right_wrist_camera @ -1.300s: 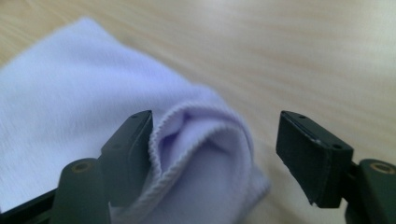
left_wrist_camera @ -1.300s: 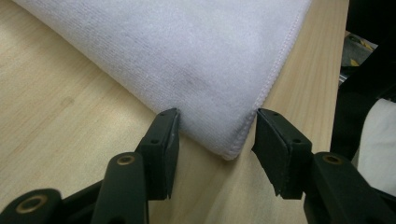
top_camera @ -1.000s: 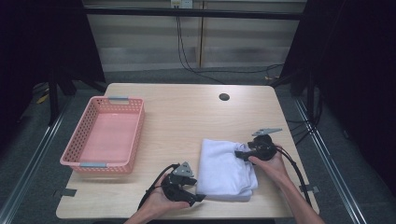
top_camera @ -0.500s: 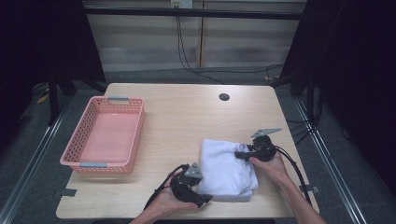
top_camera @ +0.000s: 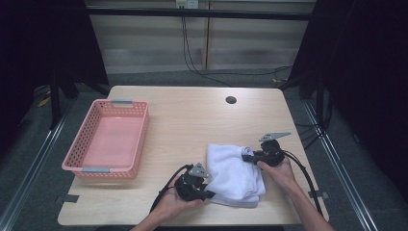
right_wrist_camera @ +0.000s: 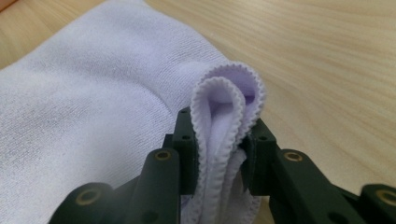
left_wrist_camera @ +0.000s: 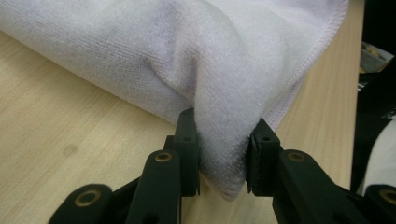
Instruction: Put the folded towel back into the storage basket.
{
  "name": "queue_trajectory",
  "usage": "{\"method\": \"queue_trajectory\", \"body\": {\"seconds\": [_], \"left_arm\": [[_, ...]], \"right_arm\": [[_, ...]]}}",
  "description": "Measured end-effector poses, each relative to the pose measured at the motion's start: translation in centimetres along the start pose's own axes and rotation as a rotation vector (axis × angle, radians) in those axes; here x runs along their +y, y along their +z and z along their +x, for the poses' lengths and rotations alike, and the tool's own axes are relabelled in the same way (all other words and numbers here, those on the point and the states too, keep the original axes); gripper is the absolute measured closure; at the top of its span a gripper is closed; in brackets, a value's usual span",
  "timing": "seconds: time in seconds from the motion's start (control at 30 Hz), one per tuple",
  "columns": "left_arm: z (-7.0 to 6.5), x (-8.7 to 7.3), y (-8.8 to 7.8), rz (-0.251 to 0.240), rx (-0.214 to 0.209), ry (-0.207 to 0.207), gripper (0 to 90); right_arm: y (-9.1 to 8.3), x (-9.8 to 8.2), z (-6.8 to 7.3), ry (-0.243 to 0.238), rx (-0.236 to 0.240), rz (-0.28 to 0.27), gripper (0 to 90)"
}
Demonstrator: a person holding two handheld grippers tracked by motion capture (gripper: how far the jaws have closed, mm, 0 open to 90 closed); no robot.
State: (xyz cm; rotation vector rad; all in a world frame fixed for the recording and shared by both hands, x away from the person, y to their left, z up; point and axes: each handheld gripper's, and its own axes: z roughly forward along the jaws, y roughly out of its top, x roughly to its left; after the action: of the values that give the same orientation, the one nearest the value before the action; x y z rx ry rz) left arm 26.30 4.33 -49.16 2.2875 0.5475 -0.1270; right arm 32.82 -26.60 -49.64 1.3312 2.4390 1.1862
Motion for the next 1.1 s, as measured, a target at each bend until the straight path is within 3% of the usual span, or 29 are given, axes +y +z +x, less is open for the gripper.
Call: {"method": "queue_trajectory", "body": {"seconds": [0.07, 0.5, 0.6, 0.73, 1.1], "left_arm": [[0.1, 0.0, -0.3, -0.009, -0.017, 0.010, 71.5], [0.4, 0.6, -2.6, -0.121, -0.068, -0.042, 71.9], [0.1, 1.0, -2.9, -0.115, -0.065, -0.019, 71.9], [0.2, 1.7, -3.3, -0.140, -0.070, -0.030, 71.9], [0.7, 3.0, -5.2, -0.192, -0.079, 0.004, 71.8]], "right_arm": [[-0.2, 0.2, -0.1, 0.003, 0.007, -0.016, 72.4], [-1.0, 2.1, 0.4, 0.010, 0.040, -0.067, 73.5], [-1.3, 2.4, 0.5, 0.014, 0.040, -0.072, 73.7], [-1.7, 2.9, 0.3, 0.016, 0.039, -0.083, 73.9], [-3.2, 5.2, 0.4, 0.003, 0.055, -0.117, 74.1]]}}
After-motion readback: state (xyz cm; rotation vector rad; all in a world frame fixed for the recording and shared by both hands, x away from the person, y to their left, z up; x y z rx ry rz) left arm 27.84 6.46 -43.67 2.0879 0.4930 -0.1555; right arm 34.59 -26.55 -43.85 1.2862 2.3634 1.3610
